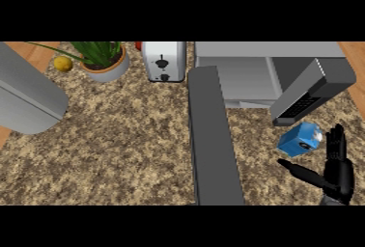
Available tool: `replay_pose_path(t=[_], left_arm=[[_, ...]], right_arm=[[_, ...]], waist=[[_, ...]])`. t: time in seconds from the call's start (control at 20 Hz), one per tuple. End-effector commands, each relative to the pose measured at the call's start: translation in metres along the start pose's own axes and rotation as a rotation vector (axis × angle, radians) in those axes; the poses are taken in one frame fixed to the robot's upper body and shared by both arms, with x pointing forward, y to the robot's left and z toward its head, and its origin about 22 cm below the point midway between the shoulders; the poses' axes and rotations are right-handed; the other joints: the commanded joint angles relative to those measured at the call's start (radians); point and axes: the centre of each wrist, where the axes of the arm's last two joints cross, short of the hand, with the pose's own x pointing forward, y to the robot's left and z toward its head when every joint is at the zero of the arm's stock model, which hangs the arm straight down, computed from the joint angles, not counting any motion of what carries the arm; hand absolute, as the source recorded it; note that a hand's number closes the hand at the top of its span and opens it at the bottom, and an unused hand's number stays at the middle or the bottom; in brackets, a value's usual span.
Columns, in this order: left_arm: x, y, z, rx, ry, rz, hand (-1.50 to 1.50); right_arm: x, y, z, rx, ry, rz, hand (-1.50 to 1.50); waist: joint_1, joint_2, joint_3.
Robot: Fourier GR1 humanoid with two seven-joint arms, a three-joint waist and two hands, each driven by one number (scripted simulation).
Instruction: Pick up the milk, place it into the microwave and close the microwave
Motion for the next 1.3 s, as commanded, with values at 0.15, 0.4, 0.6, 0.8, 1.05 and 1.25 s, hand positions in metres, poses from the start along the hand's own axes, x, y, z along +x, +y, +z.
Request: replay_pose_path(t=[0.15, 0.4, 0.6, 0.8, 1.05, 1.25], left_arm=[[-0.002, -0.016, 0.0, -0.002, -0.008, -0.015, -1.5], [0.0, -0.001, 0.007, -0.004, 0.006, -0.004, -1.5], [-0.01, -0.002, 0.002, -0.016, 0.001, 0.006, -1.5], [-0.006, 0.005, 0.011, -0.008, 0.016, -0.004, -1.5], [-0.004, -0.003, 0.0, 0.012, 0.023, -0.009, -1.5], [0.004, 0.005, 0.011, -0.005, 0.011, 0.003, -1.5]], right_arm=[[-0.021, -0.007, -0.02, -0.01, -0.002, 0.011, -1.5], [-0.039, 0.001, -0.022, 0.012, -0.031, 0.054, -1.5], [-0.045, 0.014, -0.031, 0.049, -0.027, 0.021, 1.5], [-0.051, 0.007, -0.025, 0.09, -0.122, 0.072, 1.5], [-0.046, 0.015, -0.025, 0.071, -0.205, 0.026, 1.5], [-0.037, 0.031, -0.037, 0.207, -0.237, -0.065, 1.5]], waist=[[0.002, 0.001, 0.0], [0.006, 0.001, 0.0], [0.009, 0.003, 0.001], [0.017, 0.005, 0.002], [-0.002, 0.001, 0.0], [0.005, -0.001, 0.0]])
